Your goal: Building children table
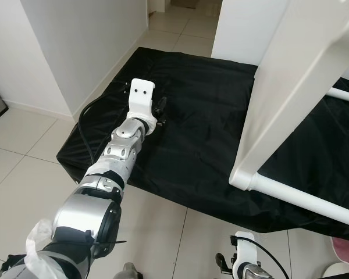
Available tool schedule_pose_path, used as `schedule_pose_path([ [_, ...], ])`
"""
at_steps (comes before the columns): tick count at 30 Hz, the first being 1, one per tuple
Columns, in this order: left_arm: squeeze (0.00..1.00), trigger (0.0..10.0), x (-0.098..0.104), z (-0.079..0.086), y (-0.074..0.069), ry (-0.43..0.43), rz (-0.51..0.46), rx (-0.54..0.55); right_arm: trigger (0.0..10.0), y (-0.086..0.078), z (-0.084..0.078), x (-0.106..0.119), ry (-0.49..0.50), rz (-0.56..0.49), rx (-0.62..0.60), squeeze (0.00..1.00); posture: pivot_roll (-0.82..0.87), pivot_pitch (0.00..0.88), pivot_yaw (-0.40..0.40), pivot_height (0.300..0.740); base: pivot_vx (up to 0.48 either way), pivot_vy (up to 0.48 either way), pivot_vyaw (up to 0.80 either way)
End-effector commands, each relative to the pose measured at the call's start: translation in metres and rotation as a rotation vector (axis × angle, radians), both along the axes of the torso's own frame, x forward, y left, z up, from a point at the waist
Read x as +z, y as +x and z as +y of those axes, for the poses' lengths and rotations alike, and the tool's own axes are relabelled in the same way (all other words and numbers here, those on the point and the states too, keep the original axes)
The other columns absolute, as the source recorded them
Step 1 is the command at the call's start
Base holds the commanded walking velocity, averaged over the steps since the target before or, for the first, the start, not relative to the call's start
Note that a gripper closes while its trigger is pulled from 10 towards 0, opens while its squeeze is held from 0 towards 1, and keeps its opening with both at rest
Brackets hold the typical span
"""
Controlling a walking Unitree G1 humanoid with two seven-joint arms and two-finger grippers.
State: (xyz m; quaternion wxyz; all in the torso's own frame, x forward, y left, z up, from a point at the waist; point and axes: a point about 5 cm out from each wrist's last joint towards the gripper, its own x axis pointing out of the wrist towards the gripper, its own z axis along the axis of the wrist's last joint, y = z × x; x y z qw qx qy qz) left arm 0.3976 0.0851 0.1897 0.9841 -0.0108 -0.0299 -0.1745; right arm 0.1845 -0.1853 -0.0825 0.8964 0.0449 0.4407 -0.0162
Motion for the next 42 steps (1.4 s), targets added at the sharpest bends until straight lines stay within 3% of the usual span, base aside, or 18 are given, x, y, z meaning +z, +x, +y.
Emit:
schedule_pose_path([
  [1,0.0,10.0,-0.0021,0.0001,-0.0006,0.005,0.001,0.016,10.0,-0.0062,-0.0007,-0.0032,-0.005,0.028,-0.001,0.0,0.0,0.0,-0.024,0.74,0.0,0.0,0.0],
  [42,0.0,10.0,-0.0021,0.0001,-0.0006,0.005,0.001,0.016,10.0,-0.0062,-0.0007,-0.0032,-0.005,0.028,-0.001,0.0,0.0,0.0,-0.024,0.74,0.0,0.0,0.0],
])
